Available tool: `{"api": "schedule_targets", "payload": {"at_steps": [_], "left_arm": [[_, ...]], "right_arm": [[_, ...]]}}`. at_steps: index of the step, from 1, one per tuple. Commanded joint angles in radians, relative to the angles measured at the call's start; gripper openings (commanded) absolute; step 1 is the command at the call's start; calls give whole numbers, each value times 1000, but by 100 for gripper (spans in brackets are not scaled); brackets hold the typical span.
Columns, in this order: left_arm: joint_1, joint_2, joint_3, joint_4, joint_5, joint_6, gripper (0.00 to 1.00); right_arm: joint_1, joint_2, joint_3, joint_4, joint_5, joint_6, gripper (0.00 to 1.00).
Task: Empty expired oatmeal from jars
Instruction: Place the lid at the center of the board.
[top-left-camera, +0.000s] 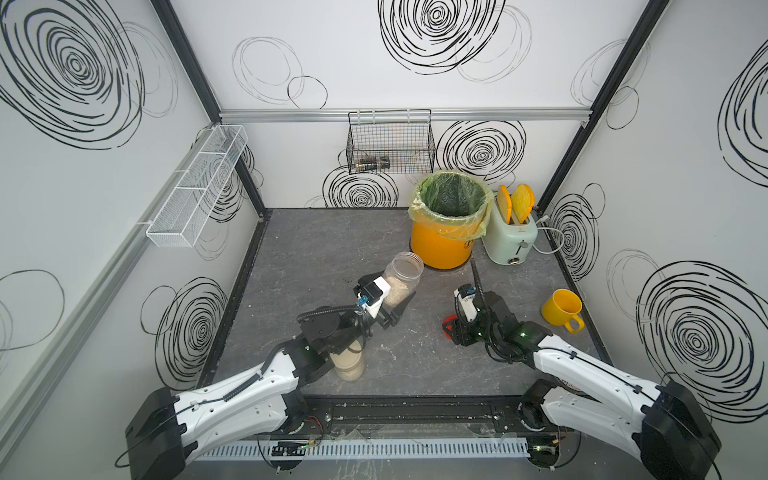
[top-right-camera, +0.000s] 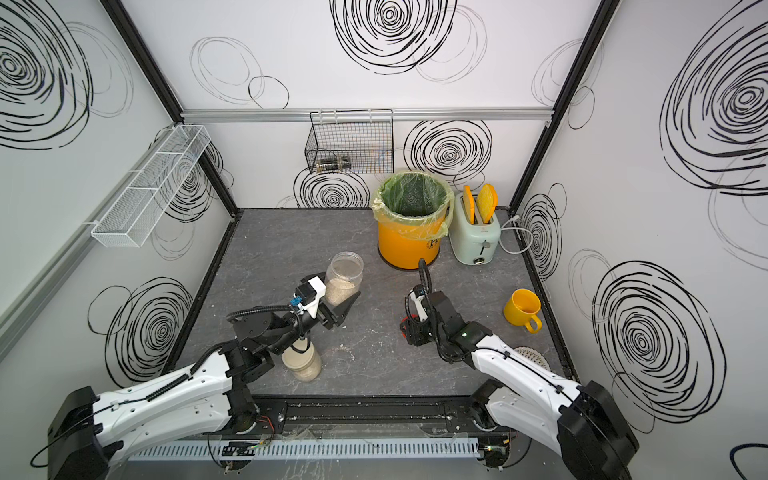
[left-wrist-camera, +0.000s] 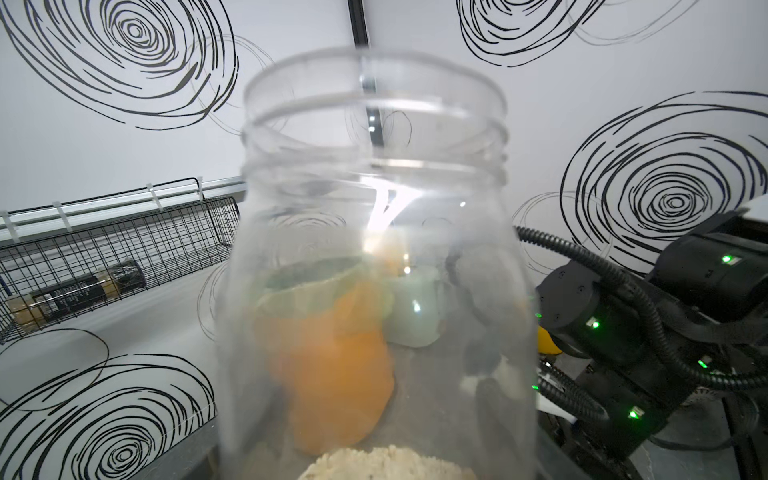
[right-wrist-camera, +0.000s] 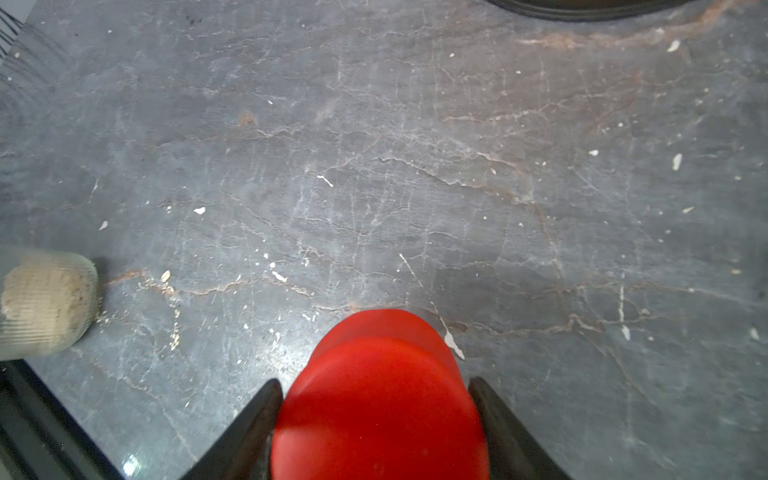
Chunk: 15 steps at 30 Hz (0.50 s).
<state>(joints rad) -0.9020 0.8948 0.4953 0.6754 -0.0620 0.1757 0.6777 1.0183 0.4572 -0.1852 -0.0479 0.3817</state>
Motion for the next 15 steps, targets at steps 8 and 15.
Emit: {"api": "schedule_targets", "payload": {"at_steps": [8, 15], "left_arm": [[-8, 27, 9, 101, 44, -41, 60], [-23, 41, 3, 113, 39, -63, 60]], "right_arm": [[-17, 119, -71, 166, 65, 92, 53], [-37, 123, -105, 197, 29, 106, 66]]}}
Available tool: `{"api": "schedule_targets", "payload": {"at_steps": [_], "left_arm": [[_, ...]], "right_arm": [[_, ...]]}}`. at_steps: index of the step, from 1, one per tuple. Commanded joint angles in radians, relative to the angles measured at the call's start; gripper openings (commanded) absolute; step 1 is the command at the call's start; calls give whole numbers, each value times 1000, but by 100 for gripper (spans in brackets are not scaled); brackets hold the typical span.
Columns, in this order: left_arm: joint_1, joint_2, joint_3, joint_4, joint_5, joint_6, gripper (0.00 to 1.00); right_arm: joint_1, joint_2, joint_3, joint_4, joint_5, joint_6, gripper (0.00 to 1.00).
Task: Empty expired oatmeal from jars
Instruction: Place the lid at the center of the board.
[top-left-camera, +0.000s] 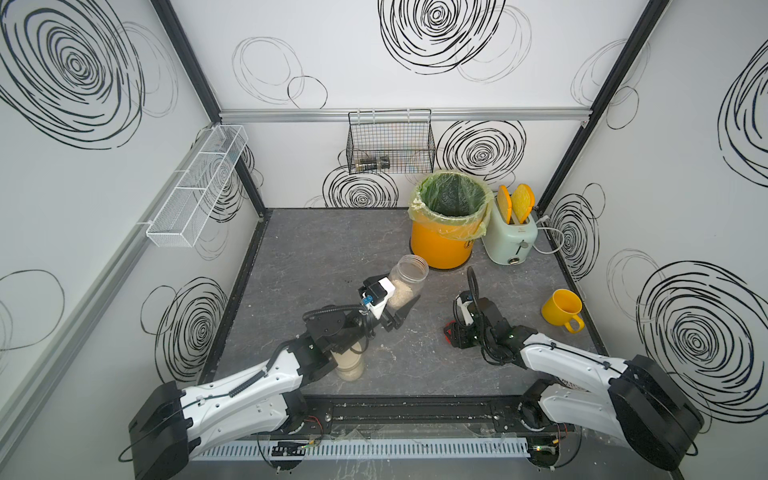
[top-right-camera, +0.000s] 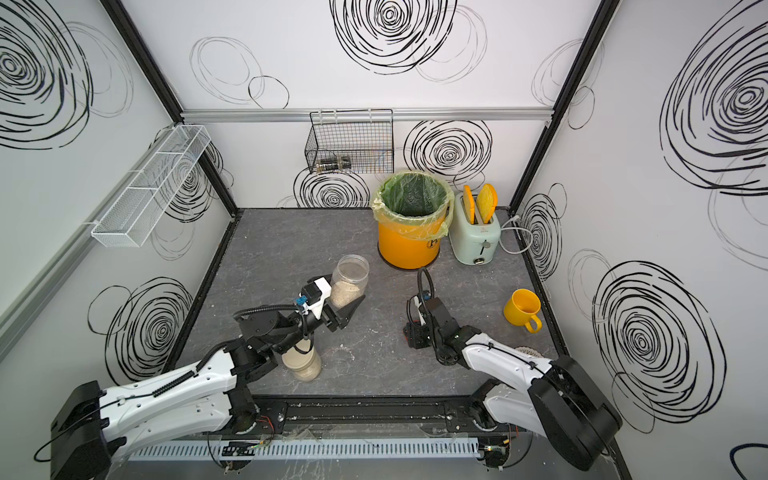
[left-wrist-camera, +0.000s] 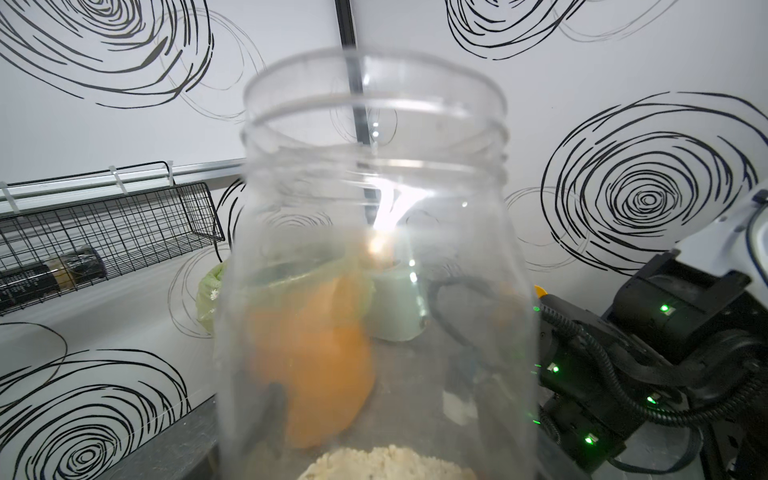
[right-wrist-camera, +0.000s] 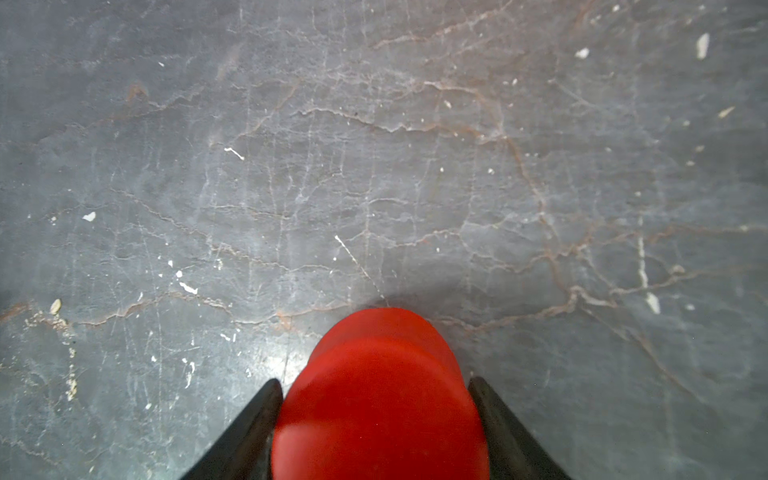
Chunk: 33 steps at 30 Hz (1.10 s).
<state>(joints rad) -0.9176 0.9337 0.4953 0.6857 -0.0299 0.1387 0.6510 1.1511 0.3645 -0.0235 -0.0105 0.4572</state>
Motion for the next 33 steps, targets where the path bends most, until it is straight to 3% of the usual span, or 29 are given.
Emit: {"api": "schedule_targets", "payload": {"at_steps": [1, 6, 12, 17, 24, 33], "left_arm": [[-10, 4, 2, 106, 7, -28, 60], [-17, 7, 0, 109, -4, -34, 60], [-18, 1, 1, 82, -28, -15, 61], [-13, 23, 16, 85, -12, -25, 61], [-11, 75, 51, 128, 89, -71, 60], [-13, 75, 49, 130, 226, -35, 61]], "right_arm": [[-14, -16, -15, 36, -16, 31, 70], [-35, -48, -21, 24, -45, 26, 82], [-50, -127, 28, -73, -81, 31, 84], [-53, -298, 182, -225, -151, -4, 84], [-56, -558, 303, -127, -373, -101, 86], [-55, -497, 513, -180, -602, -182, 86]]}}
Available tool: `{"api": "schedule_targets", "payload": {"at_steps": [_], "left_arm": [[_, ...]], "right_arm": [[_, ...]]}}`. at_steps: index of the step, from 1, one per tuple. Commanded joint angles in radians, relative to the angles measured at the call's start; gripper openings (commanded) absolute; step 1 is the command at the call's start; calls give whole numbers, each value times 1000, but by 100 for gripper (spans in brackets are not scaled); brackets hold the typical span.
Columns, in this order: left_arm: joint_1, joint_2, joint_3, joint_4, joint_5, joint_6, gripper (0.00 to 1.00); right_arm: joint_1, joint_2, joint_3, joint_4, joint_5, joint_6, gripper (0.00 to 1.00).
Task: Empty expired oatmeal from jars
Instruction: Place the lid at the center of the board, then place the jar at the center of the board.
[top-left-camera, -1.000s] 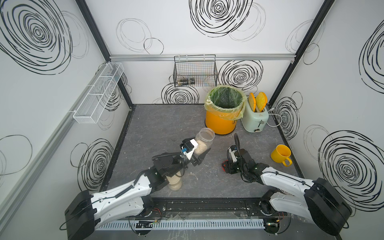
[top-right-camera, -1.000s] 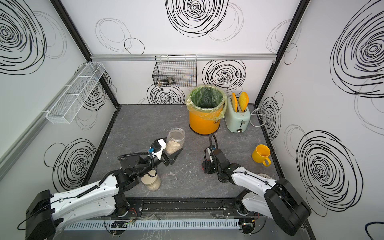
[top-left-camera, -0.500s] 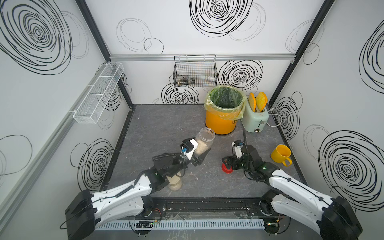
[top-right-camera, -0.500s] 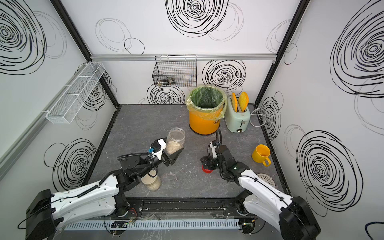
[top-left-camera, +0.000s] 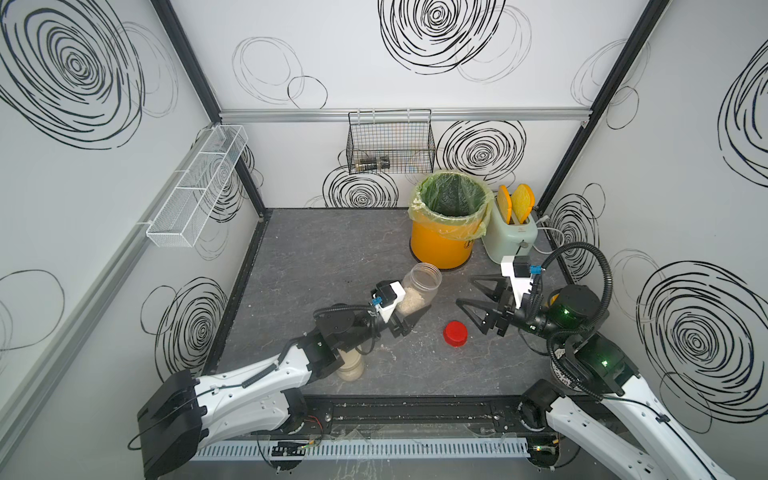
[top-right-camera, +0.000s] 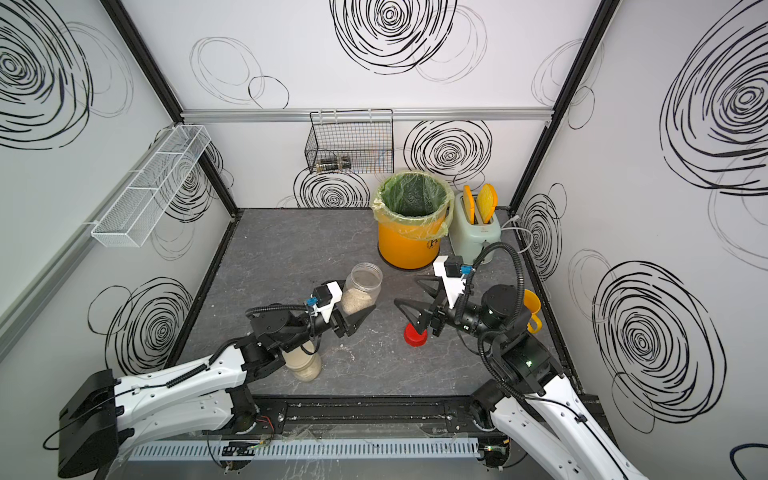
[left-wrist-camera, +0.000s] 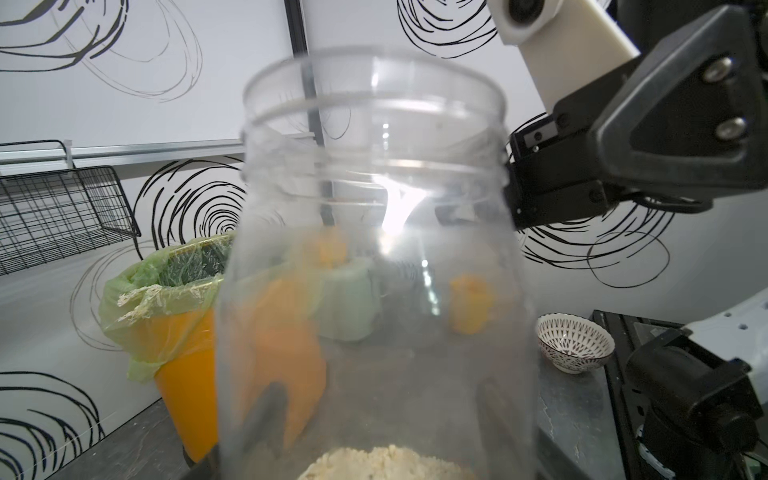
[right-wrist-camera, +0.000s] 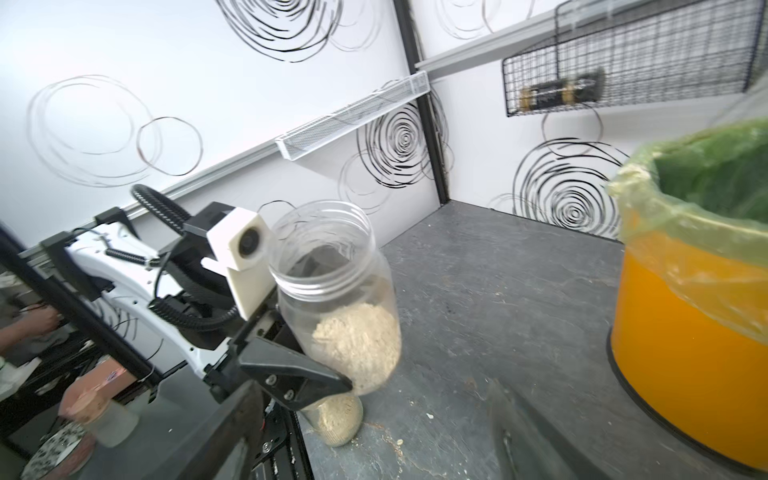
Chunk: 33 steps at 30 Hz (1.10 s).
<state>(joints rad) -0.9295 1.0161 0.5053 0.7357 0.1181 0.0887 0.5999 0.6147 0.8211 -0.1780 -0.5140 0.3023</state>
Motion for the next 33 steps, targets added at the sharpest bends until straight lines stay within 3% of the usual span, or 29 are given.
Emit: {"api": "schedule_targets", "payload": {"at_steps": [1, 5, 10, 15, 24, 33], "left_arm": [[-7, -8, 44, 58, 78, 38, 61], [-35, -3, 44, -1, 35, 176, 61], [-37, 26, 47, 18, 29, 189, 62], [-38, 49, 51, 15, 15, 199, 62], [-37, 36, 40, 11, -4, 203, 62], [-37, 29, 39, -8, -11, 209, 63]], "right_arm": [[-4, 73, 108, -63, -80, -2, 86], [-3, 255, 354, -353, -25, 65, 80], [25, 390, 549, -605, 58, 54, 69], [79, 444, 622, -674, 105, 30, 61], [126, 458, 583, -682, 147, 11, 49], [153, 505, 585, -670, 164, 15, 24]]}}
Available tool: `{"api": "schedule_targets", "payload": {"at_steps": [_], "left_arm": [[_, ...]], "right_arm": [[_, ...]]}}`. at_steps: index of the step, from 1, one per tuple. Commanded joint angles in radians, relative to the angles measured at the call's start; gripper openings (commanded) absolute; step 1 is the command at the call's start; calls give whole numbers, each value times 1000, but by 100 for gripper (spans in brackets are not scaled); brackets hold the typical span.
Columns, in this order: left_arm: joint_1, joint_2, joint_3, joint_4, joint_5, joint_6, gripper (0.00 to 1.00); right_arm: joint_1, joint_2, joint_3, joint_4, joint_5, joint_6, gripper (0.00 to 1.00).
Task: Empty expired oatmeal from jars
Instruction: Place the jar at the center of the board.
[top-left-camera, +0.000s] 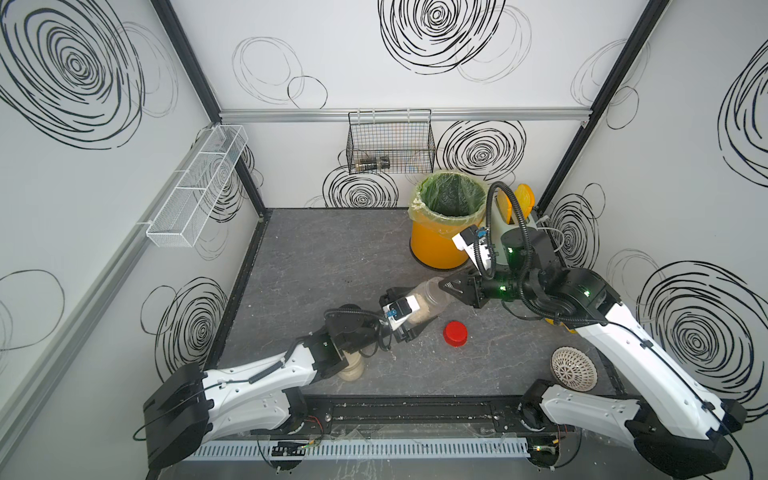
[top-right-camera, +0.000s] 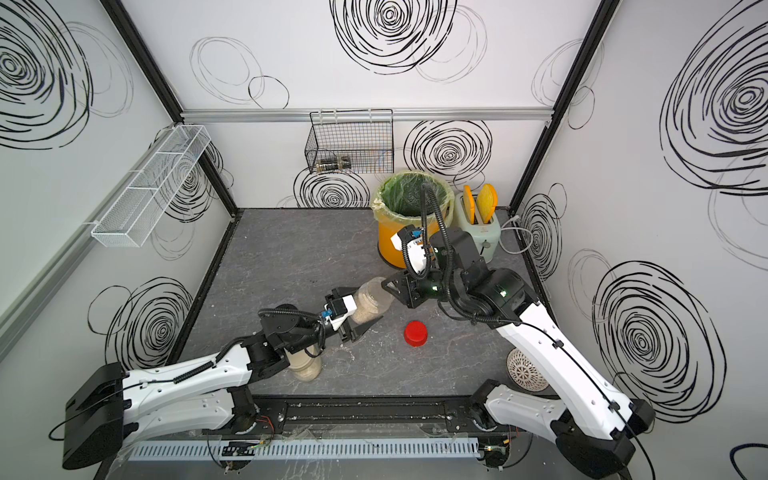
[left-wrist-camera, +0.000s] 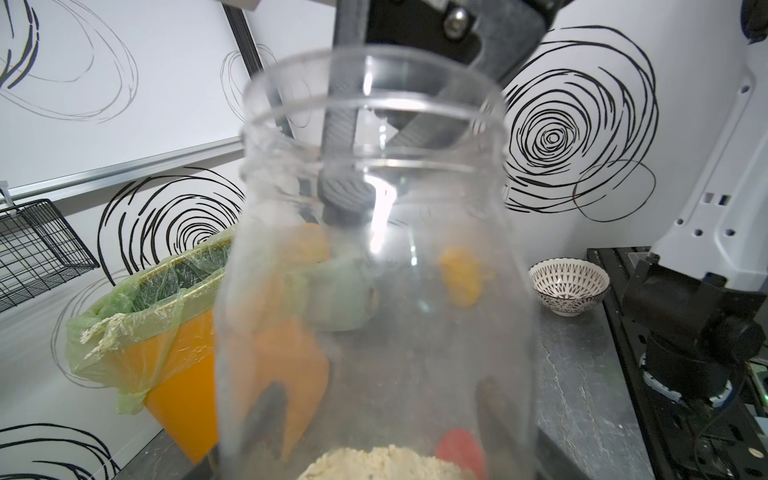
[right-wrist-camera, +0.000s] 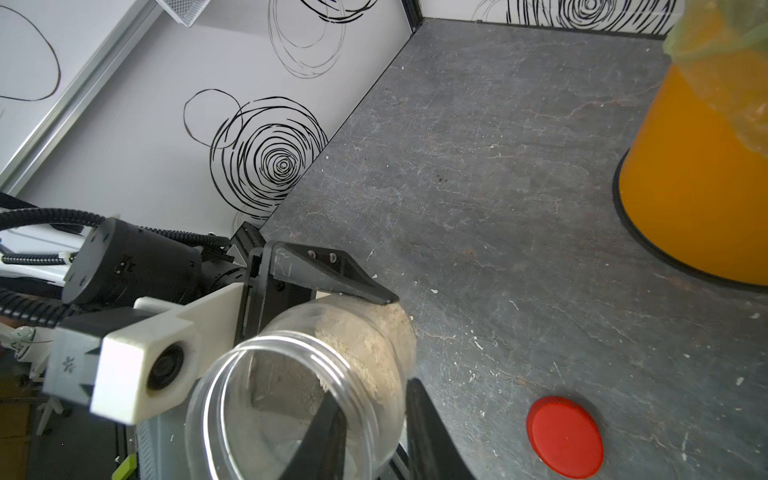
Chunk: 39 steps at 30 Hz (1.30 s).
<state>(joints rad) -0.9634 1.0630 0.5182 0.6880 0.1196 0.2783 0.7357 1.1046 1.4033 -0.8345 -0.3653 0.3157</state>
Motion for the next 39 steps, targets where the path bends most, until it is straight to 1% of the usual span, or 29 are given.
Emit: {"api": "schedule_targets", "payload": {"at_steps": [1, 4, 7, 8, 11, 12, 13, 15, 18, 24, 29, 32, 34, 39], "left_arm": [[-4, -18, 28, 36, -15, 21, 63], [-5, -15, 29, 30, -25, 28, 65], [-5, -9, 31, 24, -33, 33, 68], [-5, -6, 32, 23, -36, 32, 73], [-7, -5, 32, 18, -48, 32, 86], [-10, -8, 31, 15, -57, 32, 92], [-15, -13, 32, 6, -67, 32, 99], [-30, -32, 37, -34, -88, 39, 96], [-53, -79, 37, -124, -110, 48, 96], [-55, -157, -2, -265, -159, 57, 96], [-51, -229, -21, -355, -168, 28, 96], [-36, -247, -16, -401, -172, -11, 96], [-20, -250, -5, -435, -164, -52, 96], [40, -233, 39, -520, -130, -150, 97]], "right_arm": [[22, 20, 6, -15, 20, 2, 20], [27, 26, 12, -19, 30, 2, 13], [28, 26, 14, -18, 38, 6, 3], [28, 24, 12, -16, 41, 8, 0], [27, 26, 1, -9, 58, 13, 0], [28, 24, -9, -3, 65, 14, 0], [28, 26, -18, 4, 74, 14, 0], [25, 28, -36, 19, 90, 10, 0], [19, 41, -71, 37, 127, -3, 0], [14, 86, -125, 70, 187, -33, 0], [13, 130, -192, 124, 264, -53, 0], [11, 165, -250, 183, 278, -58, 0], [8, 195, -290, 225, 264, -61, 4], [8, 295, -311, 229, 246, -61, 5]]}}
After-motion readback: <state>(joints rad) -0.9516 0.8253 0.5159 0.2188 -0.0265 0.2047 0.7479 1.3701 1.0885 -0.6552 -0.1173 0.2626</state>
